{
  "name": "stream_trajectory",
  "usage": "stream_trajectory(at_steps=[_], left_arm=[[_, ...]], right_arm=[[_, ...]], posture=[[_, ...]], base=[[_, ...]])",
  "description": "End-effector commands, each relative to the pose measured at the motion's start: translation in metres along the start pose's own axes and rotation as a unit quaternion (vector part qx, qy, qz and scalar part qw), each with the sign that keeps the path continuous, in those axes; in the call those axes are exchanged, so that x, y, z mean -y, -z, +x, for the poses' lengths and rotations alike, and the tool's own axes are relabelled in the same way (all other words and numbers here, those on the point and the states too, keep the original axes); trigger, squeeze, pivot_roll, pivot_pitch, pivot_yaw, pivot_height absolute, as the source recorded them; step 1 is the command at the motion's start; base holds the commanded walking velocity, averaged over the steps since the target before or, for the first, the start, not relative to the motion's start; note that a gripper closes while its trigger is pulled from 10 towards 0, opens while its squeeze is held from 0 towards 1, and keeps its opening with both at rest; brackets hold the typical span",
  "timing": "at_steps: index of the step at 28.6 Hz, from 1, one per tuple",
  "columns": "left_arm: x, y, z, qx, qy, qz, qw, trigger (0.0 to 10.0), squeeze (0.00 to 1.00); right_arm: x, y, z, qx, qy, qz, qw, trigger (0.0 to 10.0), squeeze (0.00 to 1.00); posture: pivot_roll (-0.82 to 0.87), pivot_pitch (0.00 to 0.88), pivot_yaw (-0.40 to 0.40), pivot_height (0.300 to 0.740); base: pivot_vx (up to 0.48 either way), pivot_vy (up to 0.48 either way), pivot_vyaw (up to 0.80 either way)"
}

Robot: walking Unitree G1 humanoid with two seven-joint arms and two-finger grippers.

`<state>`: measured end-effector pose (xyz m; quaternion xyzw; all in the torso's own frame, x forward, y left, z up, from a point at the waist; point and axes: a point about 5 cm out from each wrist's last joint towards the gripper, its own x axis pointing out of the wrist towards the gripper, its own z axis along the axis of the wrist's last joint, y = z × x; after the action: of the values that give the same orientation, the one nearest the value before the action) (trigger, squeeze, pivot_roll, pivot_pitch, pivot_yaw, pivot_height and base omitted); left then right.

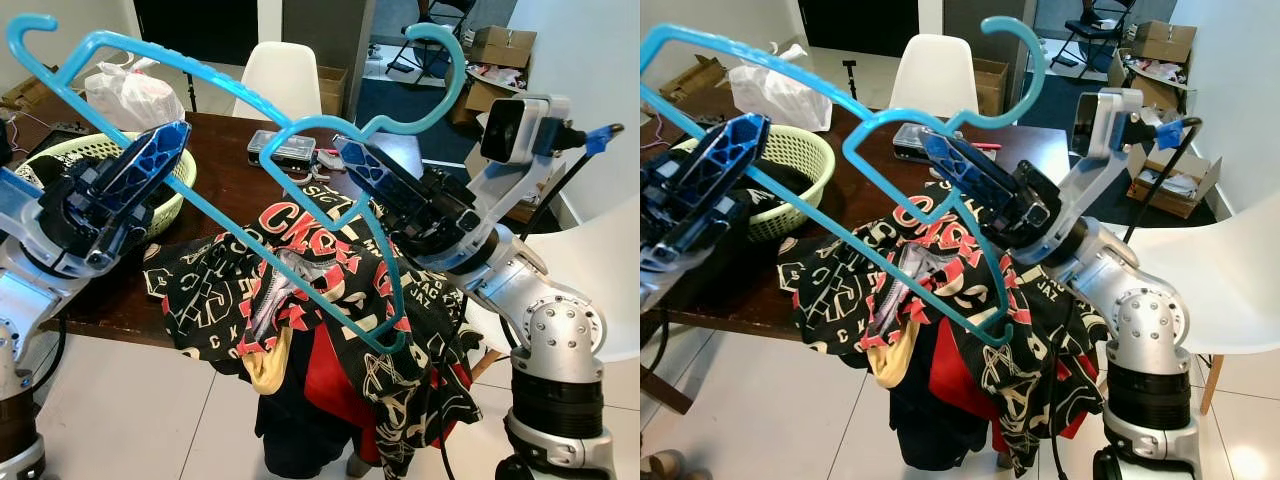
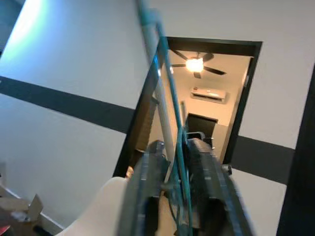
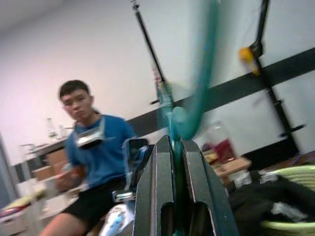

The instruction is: Hang hanger

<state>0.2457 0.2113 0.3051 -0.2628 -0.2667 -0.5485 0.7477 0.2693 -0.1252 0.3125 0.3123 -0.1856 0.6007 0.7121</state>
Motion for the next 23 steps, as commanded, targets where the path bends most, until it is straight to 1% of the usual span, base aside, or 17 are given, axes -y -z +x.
stream_trajectory(at_steps=[1, 3, 8, 10, 11, 12, 13, 14, 15, 16, 17, 18, 19, 20, 21, 22, 23], left_arm=[[0.001, 0.002, 0.000, 0.006, 0.003, -0.003, 1.000, 10.0, 1.00], [0.000, 0.002, -0.001, 0.003, -0.006, 0.003, 1.000, 10.0, 1.00], [-0.002, 0.001, -0.003, -0.008, -0.022, 0.010, 1.000, 10.0, 1.00], [-0.006, -0.003, -0.009, -0.023, -0.065, 0.036, 0.997, 10.0, 1.00], [-0.016, -0.010, -0.016, -0.044, -0.135, 0.085, 0.986, 10.0, 1.00], [-0.016, -0.010, -0.016, -0.044, -0.135, 0.085, 0.986, 10.0, 1.00], [-0.028, -0.016, -0.024, -0.078, -0.222, 0.147, 0.961, 10.0, 1.00], [-0.035, -0.021, -0.029, -0.100, -0.277, 0.190, 0.937, 10.0, 1.00], [-0.051, -0.034, -0.045, -0.179, -0.410, 0.333, 0.830, 10.0, 1.00], [-0.051, -0.034, -0.045, -0.179, -0.410, 0.333, 0.830, 10.0, 1.00], [-0.054, -0.040, -0.051, -0.196, -0.443, 0.379, 0.789, 10.0, 1.00], [-0.054, -0.040, -0.051, -0.196, -0.443, 0.379, 0.789, 10.0, 1.00], [-0.060, -0.044, -0.065, -0.209, -0.505, 0.401, 0.735, 10.0, 1.00], [-0.060, -0.044, -0.065, -0.209, -0.505, 0.401, 0.735, 10.0, 1.00], [-0.065, -0.041, -0.080, -0.216, -0.550, 0.388, 0.707, 10.0, 0.00], [-0.068, -0.037, -0.094, -0.226, -0.585, 0.377, 0.681, 10.0, 0.00], [-0.068, -0.037, -0.094, -0.226, -0.585, 0.377, 0.681, 10.0, 0.00]], right_arm=[[0.002, 0.003, -0.006, -0.018, 0.010, -0.015, 1.000, 0.0, 0.00], [0.004, 0.009, -0.009, -0.051, 0.022, -0.030, 0.998, 0.0, 0.00], [0.008, 0.013, -0.012, -0.070, 0.037, -0.043, 0.996, 0.0, 0.00], [0.024, 0.015, -0.020, -0.094, 0.101, -0.071, 0.988, 0.0, 0.00], [0.045, 0.015, -0.029, -0.105, 0.188, -0.090, 0.972, 0.0, 0.00], [0.045, 0.015, -0.029, -0.105, 0.188, -0.090, 0.972, 0.0, 0.00], [0.064, 0.014, -0.041, -0.109, 0.270, -0.107, 0.951, 0.0, 0.00], [0.076, 0.013, -0.049, -0.111, 0.321, -0.117, 0.933, 0.0, 0.00], [0.089, 0.010, -0.061, -0.099, 0.377, -0.131, 0.912, 0.0, 0.00], [0.089, 0.010, -0.061, -0.099, 0.377, -0.131, 0.912, 0.0, 0.00], [0.091, 0.009, -0.063, -0.092, 0.384, -0.132, 0.909, 0.0, 0.00], [0.091, 0.009, -0.063, -0.092, 0.384, -0.132, 0.909, 0.0, 0.00], [0.093, 0.009, -0.063, -0.090, 0.388, -0.133, 0.908, 0.0, 0.00], [0.093, 0.009, -0.063, -0.090, 0.388, -0.133, 0.908, 0.0, 0.00], [0.094, 0.010, -0.061, -0.089, 0.389, -0.132, 0.908, 0.0, 0.00], [0.095, 0.011, -0.059, -0.091, 0.389, -0.133, 0.907, 6.5, 0.00], [0.095, 0.011, -0.059, -0.091, 0.389, -0.133, 0.907, 6.5, 0.00]], posture=[[0.04, 0.081, -0.045, 0.740], [0.05, 0.082, -0.042, 0.740], [0.05, 0.083, -0.037, 0.740], [0.05, 0.085, -0.025, 0.740], [0.06, 0.087, -0.025, 0.740], [0.06, 0.087, -0.025, 0.740], [0.06, 0.088, -0.029, 0.740], [0.06, 0.088, -0.031, 0.740], [0.08, 0.091, -0.041, 0.740], [0.08, 0.091, -0.041, 0.740], [0.08, 0.091, -0.041, 0.740], [0.08, 0.091, -0.041, 0.740], [0.09, 0.090, -0.045, 0.740], [0.09, 0.090, -0.045, 0.740], [0.09, 0.087, -0.050, 0.740], [0.09, 0.085, -0.053, 0.740], [0.09, 0.085, -0.053, 0.740]], base=[[0.000, 0.000, 0.00], [0.000, 0.000, 0.00], [0.000, 0.000, 0.00], [0.000, 0.000, 0.00], [0.000, 0.000, 0.00], [0.000, 0.000, 0.00], [0.000, 0.000, 0.00], [0.000, 0.000, 0.00], [0.000, 0.000, 0.00], [0.000, 0.000, 0.00], [0.000, 0.000, 0.00], [0.000, 0.000, 0.00], [0.000, 0.000, 0.00], [0.000, 0.000, 0.00], [0.000, 0.000, 0.00], [0.000, 0.000, 0.00], [0.000, 0.000, 0.00]])
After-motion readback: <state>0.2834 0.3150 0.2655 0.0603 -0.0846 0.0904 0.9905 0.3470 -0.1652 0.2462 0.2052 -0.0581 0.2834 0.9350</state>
